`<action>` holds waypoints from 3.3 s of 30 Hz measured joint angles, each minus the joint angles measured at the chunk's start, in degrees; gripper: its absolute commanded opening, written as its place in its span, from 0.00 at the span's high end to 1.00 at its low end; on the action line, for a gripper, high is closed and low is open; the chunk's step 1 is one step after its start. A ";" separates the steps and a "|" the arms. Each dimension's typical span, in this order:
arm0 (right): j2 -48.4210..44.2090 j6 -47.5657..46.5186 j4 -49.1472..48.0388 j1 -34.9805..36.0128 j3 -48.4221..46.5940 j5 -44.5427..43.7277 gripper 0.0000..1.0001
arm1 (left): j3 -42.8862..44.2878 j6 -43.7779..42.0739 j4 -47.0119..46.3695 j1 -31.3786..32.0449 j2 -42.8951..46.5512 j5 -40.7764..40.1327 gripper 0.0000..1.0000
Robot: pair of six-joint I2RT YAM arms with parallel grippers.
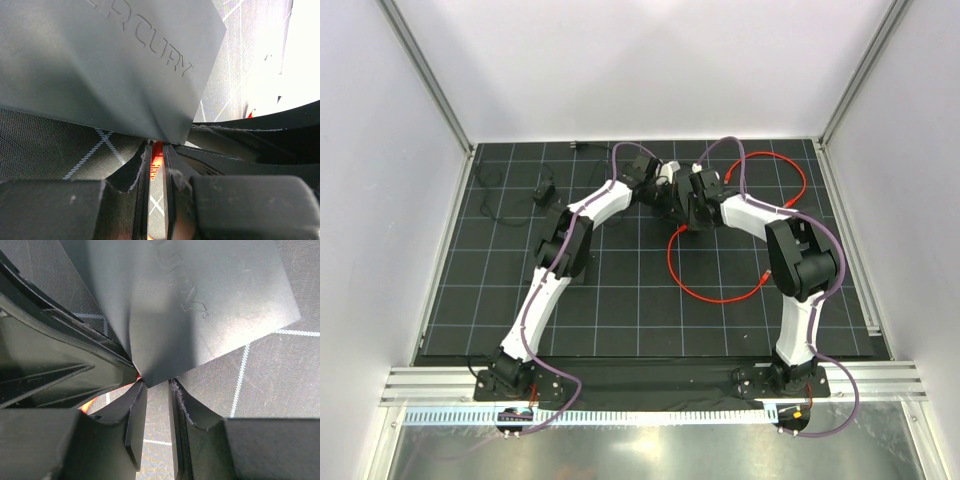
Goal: Pull the plug from the switch port
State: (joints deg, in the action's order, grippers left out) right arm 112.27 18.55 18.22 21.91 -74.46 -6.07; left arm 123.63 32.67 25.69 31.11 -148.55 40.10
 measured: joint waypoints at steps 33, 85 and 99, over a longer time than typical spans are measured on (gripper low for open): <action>-13.05 3.69 -7.41 -1.90 6.60 2.36 0.38 | -26.51 1.88 -15.21 -3.85 13.60 5.05 0.53; 4.09 3.04 25.33 18.16 -10.56 -5.35 0.72 | -37.44 4.92 -26.43 -10.58 21.66 0.20 0.55; 4.13 4.81 25.90 18.47 -11.37 -6.67 0.72 | -38.95 6.75 -29.09 -11.76 21.66 1.25 0.55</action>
State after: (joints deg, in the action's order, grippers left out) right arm 116.40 23.35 44.12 40.38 -85.82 -12.73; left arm 84.68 39.42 -3.40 19.35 -126.89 41.34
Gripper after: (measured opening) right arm 0.260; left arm 0.446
